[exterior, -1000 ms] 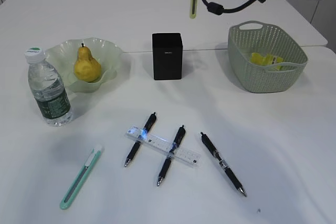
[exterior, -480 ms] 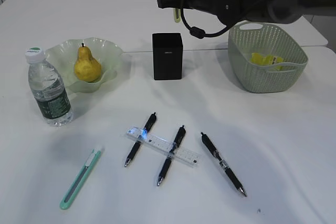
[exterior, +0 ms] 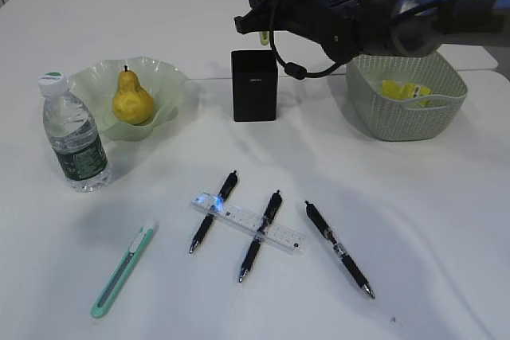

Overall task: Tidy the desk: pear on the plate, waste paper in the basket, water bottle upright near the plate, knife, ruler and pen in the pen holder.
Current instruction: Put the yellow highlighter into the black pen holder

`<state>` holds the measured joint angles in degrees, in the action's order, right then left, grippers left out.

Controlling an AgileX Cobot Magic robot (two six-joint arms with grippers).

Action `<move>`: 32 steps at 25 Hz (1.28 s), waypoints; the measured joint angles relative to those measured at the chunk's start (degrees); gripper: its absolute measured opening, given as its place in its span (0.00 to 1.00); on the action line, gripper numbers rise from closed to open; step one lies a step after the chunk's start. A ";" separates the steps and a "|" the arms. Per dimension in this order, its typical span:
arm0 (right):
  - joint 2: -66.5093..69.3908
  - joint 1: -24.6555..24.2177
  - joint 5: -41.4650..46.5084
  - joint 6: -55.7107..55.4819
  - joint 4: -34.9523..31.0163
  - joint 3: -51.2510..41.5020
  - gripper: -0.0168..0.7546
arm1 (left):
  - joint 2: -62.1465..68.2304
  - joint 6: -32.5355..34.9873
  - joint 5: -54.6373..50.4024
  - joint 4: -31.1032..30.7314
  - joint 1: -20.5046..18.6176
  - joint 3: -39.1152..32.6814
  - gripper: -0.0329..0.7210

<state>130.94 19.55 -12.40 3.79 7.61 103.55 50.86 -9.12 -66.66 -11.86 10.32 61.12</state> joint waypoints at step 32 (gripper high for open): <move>5.61 0.12 -6.06 -4.96 0.24 0.00 0.25 | 0.00 0.00 0.00 0.11 0.00 0.00 0.65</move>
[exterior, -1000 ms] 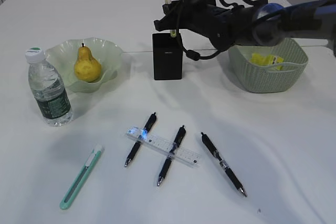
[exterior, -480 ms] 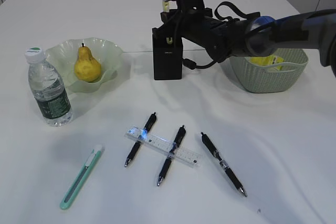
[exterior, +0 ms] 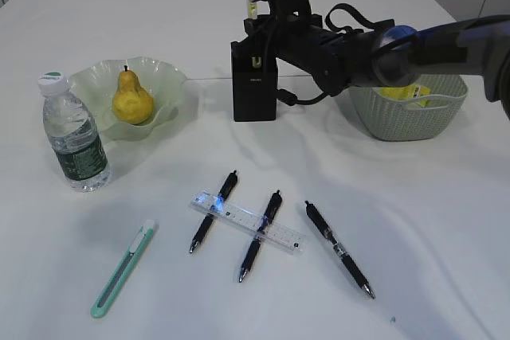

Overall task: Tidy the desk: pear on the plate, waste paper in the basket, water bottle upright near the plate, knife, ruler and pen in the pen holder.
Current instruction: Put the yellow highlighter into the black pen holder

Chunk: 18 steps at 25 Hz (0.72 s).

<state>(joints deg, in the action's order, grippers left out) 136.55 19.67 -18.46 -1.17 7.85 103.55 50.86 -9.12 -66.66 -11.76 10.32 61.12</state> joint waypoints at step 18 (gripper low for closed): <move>0.59 0.00 2.79 -1.71 -0.01 0.00 0.46 | 0.00 0.00 -0.17 1.69 0.00 0.00 0.65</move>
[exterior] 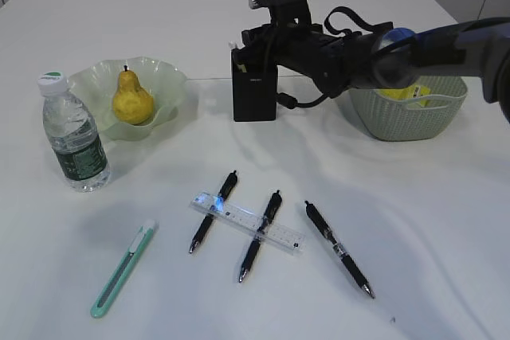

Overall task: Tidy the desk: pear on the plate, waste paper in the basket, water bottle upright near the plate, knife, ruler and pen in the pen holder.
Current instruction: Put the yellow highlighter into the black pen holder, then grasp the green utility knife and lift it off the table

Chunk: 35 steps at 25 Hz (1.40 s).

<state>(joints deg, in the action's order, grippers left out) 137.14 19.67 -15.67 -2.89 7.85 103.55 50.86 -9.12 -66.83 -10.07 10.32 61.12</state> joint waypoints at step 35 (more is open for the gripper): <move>-32.81 0.00 78.74 1.23 -1.94 0.10 0.46 | 38.44 10.23 13.01 8.74 14.05 1.81 0.64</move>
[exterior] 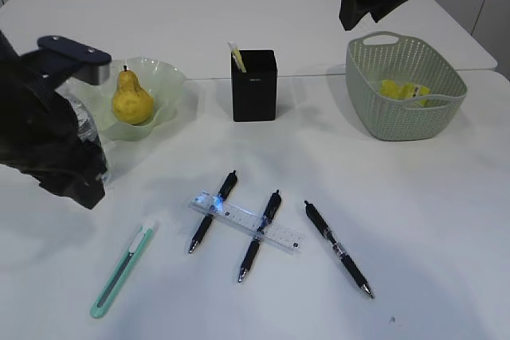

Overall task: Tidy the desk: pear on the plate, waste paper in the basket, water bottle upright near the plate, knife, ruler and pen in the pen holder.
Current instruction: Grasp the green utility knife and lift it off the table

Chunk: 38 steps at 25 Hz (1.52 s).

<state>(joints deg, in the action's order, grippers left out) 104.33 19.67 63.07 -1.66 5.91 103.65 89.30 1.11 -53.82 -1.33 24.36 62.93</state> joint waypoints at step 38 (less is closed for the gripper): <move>-3.76 0.00 4.10 9.04 -7.13 0.00 0.46 | 18.83 -5.77 11.59 7.43 1.63 0.17 0.59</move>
<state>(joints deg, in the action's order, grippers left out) 100.57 19.67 67.17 7.38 -1.23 103.65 108.13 -4.66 -42.23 6.11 25.99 63.10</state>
